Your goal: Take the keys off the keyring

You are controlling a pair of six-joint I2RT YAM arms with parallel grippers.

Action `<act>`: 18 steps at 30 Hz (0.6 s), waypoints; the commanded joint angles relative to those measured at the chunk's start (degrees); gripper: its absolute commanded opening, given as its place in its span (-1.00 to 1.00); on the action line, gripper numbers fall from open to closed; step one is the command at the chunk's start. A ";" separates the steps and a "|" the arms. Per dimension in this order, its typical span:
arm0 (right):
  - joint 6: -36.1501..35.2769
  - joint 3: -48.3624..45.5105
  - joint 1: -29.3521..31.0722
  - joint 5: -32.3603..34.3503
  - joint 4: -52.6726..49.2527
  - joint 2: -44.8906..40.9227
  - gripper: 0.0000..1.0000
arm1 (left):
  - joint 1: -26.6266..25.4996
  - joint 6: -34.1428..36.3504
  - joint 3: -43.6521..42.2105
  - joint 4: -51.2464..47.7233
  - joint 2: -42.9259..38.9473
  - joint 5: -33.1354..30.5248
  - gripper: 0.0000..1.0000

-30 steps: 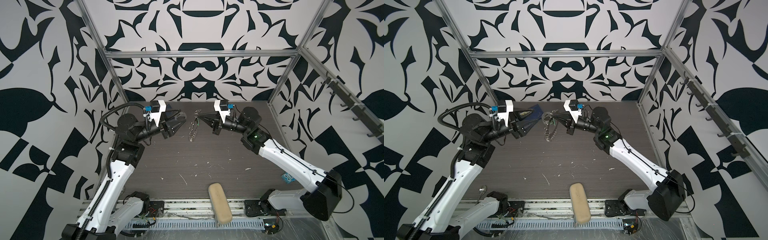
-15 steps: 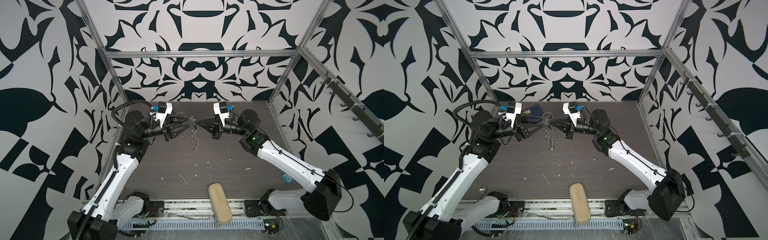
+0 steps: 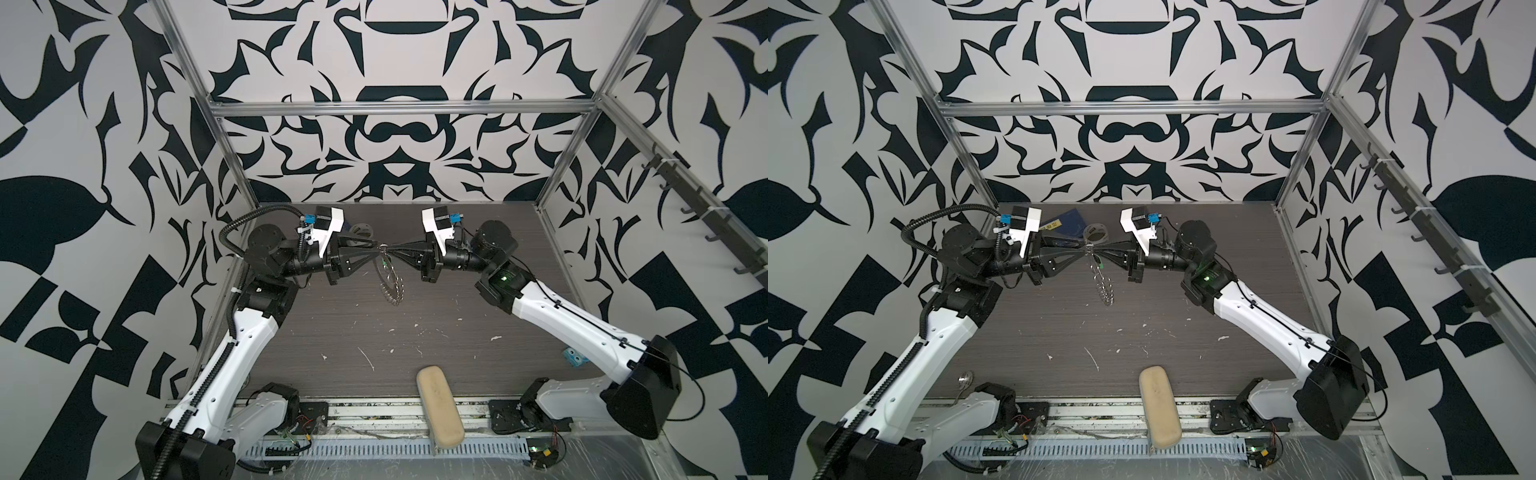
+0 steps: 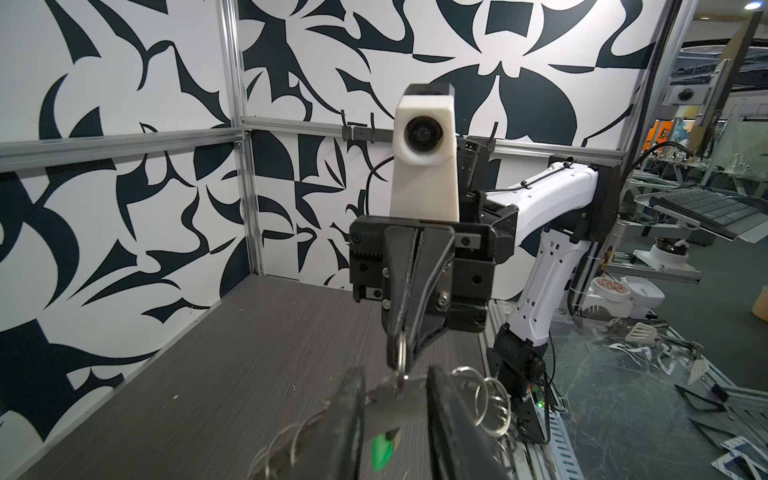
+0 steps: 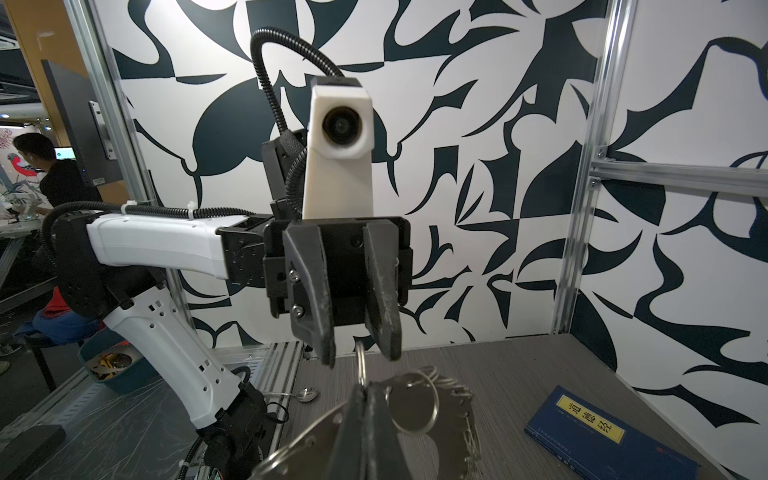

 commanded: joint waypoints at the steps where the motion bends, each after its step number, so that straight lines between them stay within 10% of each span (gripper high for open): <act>1: -0.47 3.25 0.46 -0.42 2.85 -0.49 -1.00 | -0.08 -1.41 -1.14 2.77 -0.40 1.92 -0.45; 18: -2.16 4.87 1.15 -0.59 -0.23 -0.36 -1.00 | -0.06 -1.33 -1.78 4.06 -0.38 1.75 -1.00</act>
